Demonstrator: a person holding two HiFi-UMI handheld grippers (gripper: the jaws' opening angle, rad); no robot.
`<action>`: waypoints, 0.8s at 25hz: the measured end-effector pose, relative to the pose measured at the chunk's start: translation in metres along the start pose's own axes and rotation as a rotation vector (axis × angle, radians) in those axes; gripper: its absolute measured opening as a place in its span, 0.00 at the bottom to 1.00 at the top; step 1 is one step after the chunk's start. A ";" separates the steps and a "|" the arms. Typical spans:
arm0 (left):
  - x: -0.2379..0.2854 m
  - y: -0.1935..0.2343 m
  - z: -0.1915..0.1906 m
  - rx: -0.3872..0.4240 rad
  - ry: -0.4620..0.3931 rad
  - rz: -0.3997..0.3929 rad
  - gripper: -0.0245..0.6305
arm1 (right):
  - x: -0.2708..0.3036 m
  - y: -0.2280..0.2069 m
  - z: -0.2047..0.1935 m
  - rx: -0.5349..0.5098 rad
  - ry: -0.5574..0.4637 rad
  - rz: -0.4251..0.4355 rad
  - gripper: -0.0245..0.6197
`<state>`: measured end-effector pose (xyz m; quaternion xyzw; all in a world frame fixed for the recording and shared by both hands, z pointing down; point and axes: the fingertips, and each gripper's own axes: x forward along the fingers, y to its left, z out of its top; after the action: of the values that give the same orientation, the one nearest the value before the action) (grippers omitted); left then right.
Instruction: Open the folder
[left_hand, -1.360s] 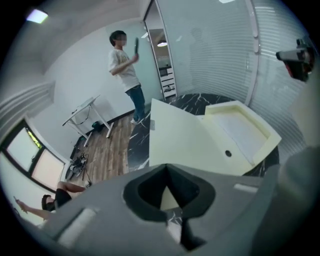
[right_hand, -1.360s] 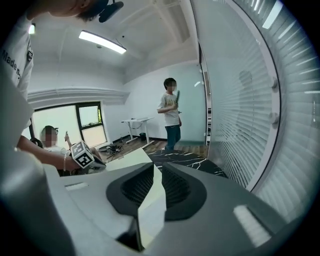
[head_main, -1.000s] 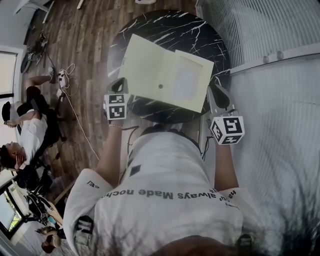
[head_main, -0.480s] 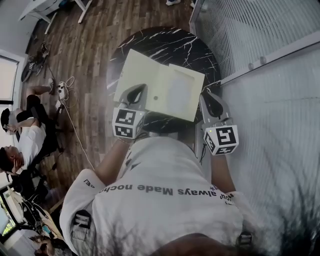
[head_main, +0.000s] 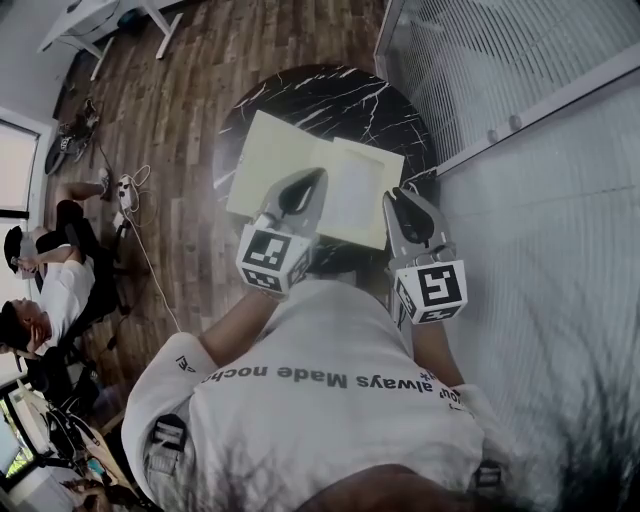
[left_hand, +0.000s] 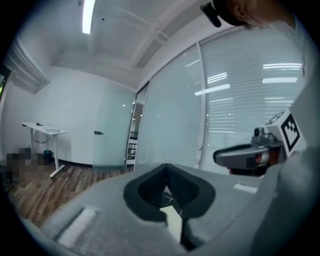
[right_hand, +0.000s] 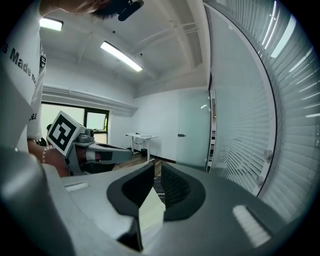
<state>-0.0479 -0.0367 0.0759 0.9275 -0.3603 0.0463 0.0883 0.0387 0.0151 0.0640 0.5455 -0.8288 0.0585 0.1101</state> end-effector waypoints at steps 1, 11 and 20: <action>0.002 -0.006 0.002 -0.005 -0.006 -0.016 0.04 | -0.001 0.001 0.002 0.001 -0.006 -0.001 0.10; 0.013 -0.023 0.000 0.020 0.008 -0.069 0.04 | -0.003 -0.009 0.003 0.010 -0.022 -0.010 0.10; 0.020 -0.035 -0.006 0.017 0.014 -0.072 0.04 | -0.006 -0.019 0.000 0.003 -0.020 -0.006 0.09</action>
<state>-0.0102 -0.0232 0.0803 0.9403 -0.3256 0.0525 0.0847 0.0585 0.0133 0.0623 0.5487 -0.8281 0.0537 0.1012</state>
